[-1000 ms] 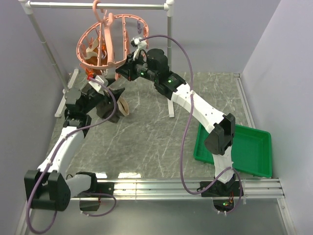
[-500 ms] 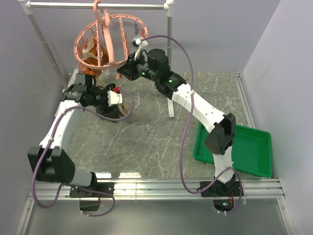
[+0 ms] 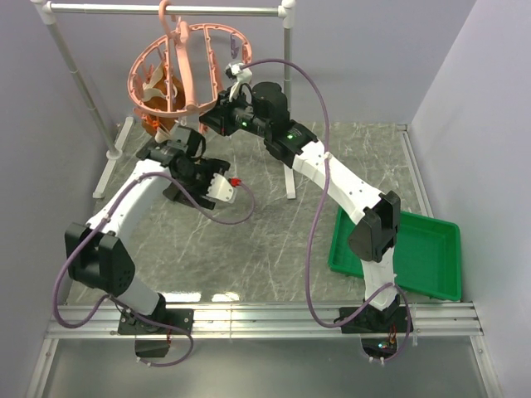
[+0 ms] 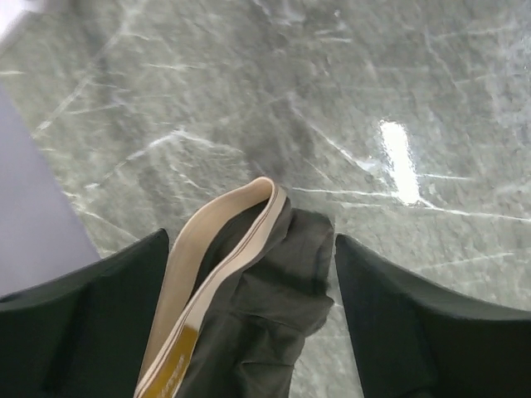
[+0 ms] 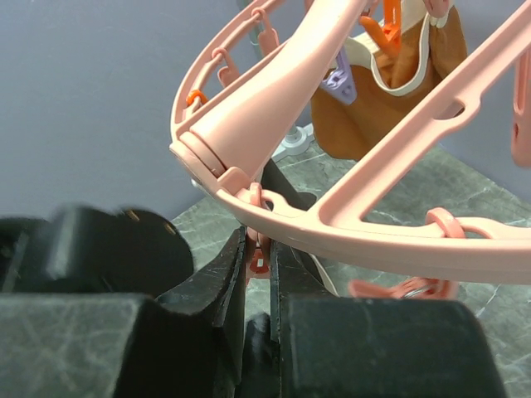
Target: Clip the underwear to the hanger
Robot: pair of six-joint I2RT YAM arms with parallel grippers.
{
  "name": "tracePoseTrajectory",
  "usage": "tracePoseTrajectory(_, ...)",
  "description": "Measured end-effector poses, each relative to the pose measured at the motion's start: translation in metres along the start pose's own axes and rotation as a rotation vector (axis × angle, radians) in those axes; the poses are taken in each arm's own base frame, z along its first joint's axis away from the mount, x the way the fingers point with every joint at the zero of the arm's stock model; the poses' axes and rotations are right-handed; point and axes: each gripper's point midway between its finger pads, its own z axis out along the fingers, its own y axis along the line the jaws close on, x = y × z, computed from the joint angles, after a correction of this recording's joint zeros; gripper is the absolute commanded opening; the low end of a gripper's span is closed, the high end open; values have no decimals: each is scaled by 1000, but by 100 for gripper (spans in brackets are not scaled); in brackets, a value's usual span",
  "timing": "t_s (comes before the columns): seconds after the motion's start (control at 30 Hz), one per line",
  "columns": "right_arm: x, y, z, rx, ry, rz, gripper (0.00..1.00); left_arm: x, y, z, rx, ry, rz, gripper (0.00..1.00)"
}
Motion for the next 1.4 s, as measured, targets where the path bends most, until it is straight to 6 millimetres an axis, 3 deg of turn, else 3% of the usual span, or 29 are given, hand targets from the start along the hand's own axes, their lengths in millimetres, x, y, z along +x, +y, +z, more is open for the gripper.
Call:
tracePoseTrajectory(0.23,-2,-1,-1,4,-7,-13,0,9,4,22,101,130,22,99)
tracePoseTrajectory(0.63,-10,-27,-5,66,-31,-35,0,24,19,25,180,249,12,99)
tracePoseTrajectory(0.97,-12,-33,-6,85,-39,-42,0,29,15,39,221,298,7,99)
tracePoseTrajectory(1.23,-3,-4,-2,-3,-9,-19,0,35,17,63,199,363,14,100)
tracePoseTrajectory(1.4,-2,1,-2,-19,-6,-17,0,42,21,65,179,401,16,99)
